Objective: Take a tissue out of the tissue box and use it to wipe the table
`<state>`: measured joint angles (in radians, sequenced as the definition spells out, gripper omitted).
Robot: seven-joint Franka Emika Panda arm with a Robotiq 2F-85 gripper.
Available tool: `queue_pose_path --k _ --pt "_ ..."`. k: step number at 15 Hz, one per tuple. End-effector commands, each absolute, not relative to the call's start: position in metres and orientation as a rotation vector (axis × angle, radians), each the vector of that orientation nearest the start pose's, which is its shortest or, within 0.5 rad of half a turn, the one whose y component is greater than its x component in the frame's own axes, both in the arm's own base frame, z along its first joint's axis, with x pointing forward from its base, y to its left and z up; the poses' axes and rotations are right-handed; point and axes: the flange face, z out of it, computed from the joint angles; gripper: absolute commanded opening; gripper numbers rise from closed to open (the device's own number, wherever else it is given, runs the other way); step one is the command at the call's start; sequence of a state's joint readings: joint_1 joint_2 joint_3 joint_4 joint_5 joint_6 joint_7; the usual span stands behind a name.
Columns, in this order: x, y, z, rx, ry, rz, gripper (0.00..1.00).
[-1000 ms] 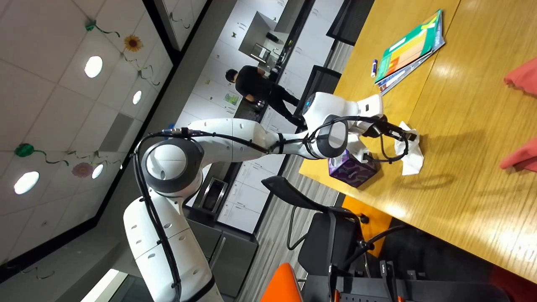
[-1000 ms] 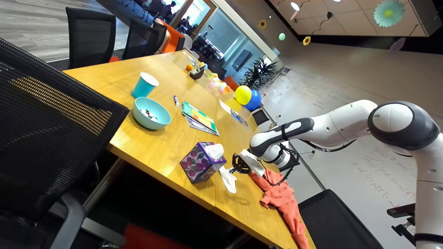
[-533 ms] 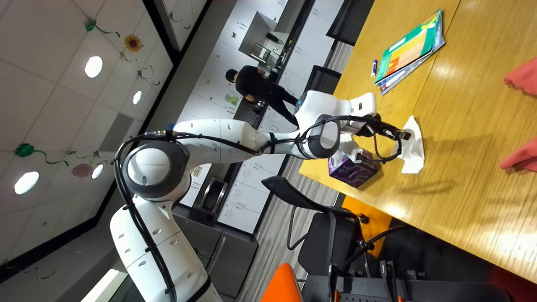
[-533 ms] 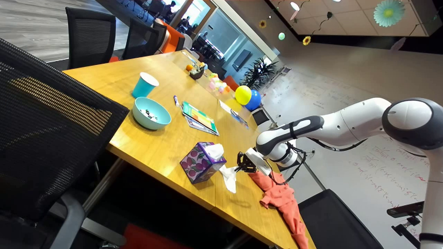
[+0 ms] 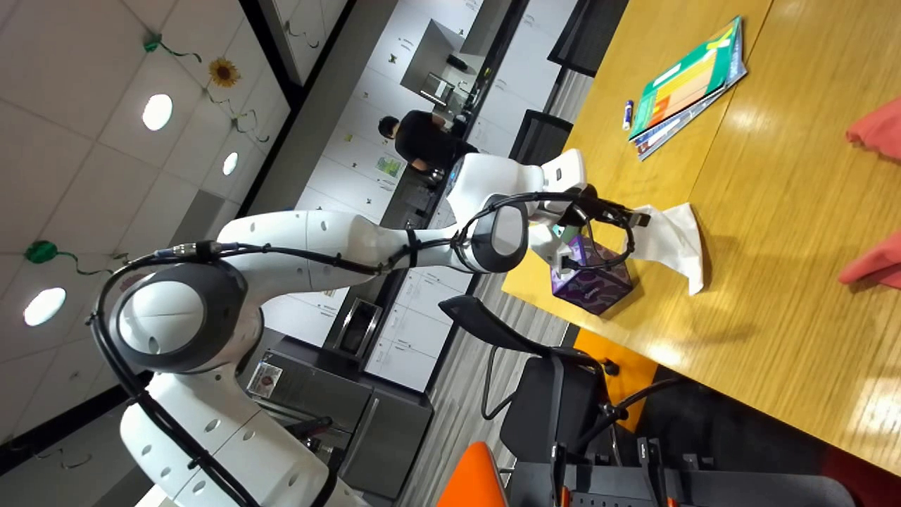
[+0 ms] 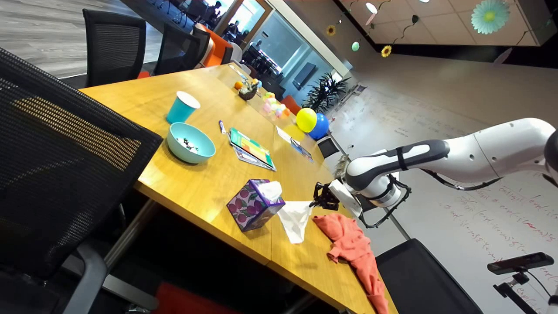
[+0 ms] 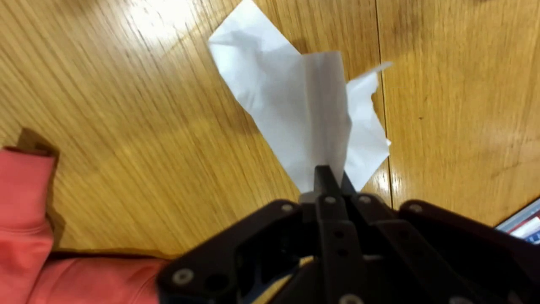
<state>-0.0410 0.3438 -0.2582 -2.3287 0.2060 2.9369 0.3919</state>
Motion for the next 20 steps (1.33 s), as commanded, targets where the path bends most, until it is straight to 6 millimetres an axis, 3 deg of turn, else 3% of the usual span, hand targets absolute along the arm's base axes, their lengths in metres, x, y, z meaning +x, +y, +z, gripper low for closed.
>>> queue_pose_path --k 1,5,8,10,13,14,16,20 --pt "0.497 -0.187 0.259 -2.775 1.367 -0.585 0.0" --pt "0.486 -0.242 0.281 -2.643 1.656 -0.748 0.0" --pt "0.47 -0.283 0.288 -2.524 1.906 -0.756 0.0" --pt "0.46 -0.296 0.292 -2.449 2.017 -0.736 0.0" --pt "0.453 -0.299 0.296 -2.414 2.061 -0.679 0.02" --pt "0.452 -0.295 0.297 -2.427 2.034 -0.649 0.28" --pt "0.453 -0.291 0.298 -2.439 2.014 -0.626 0.33" --pt "0.455 -0.283 0.303 -2.453 1.964 -0.607 0.63"
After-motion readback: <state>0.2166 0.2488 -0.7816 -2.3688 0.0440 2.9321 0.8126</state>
